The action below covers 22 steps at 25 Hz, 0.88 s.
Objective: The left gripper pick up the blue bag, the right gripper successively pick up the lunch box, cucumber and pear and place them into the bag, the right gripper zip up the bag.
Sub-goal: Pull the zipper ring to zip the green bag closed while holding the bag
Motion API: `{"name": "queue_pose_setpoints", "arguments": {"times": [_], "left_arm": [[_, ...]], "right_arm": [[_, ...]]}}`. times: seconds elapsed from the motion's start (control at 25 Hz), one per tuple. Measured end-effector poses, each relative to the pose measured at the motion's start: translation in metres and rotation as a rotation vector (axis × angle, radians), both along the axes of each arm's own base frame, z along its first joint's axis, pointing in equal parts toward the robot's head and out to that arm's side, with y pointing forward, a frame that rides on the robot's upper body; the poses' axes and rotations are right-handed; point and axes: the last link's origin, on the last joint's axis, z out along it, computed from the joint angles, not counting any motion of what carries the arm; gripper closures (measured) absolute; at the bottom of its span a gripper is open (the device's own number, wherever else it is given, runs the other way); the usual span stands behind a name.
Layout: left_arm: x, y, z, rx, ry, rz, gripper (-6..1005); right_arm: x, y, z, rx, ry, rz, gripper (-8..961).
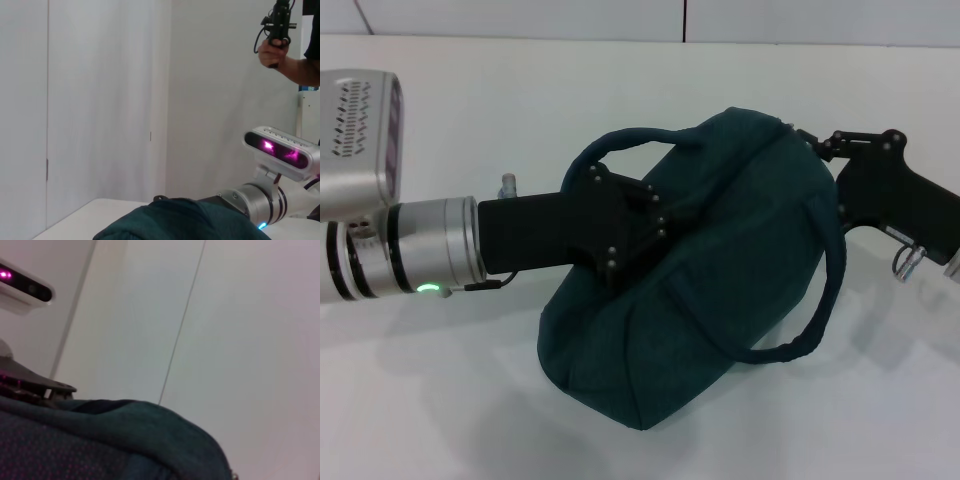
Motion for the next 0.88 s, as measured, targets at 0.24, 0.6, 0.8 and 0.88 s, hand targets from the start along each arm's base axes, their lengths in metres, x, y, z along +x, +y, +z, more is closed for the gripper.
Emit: {"name": "queue_pose_setpoints", "arguments": {"times": [0.24, 0.6, 0.8, 0.88], "left_arm": [[0.002, 0.001, -0.001, -0.005, 0.001, -0.009, 959], [0.003, 0.002, 0.002, 0.006, -0.016, -0.005, 960], [0.006, 0.001, 0.003, 0.0, -0.027, -0.019, 960], [0.006, 0.002, 0.004, 0.001, -0.033, -0.021, 960]], "right_arm": [[0.008, 0.009, 0.005, 0.06, -0.014, -0.065, 869], [0.02, 0.013, 0.002, 0.066, -0.061, -0.135, 906], [0.026, 0.012, 0.002, 0.064, -0.077, -0.161, 905], [0.027, 0.012, 0.002, 0.064, -0.078, -0.164, 905]]}}
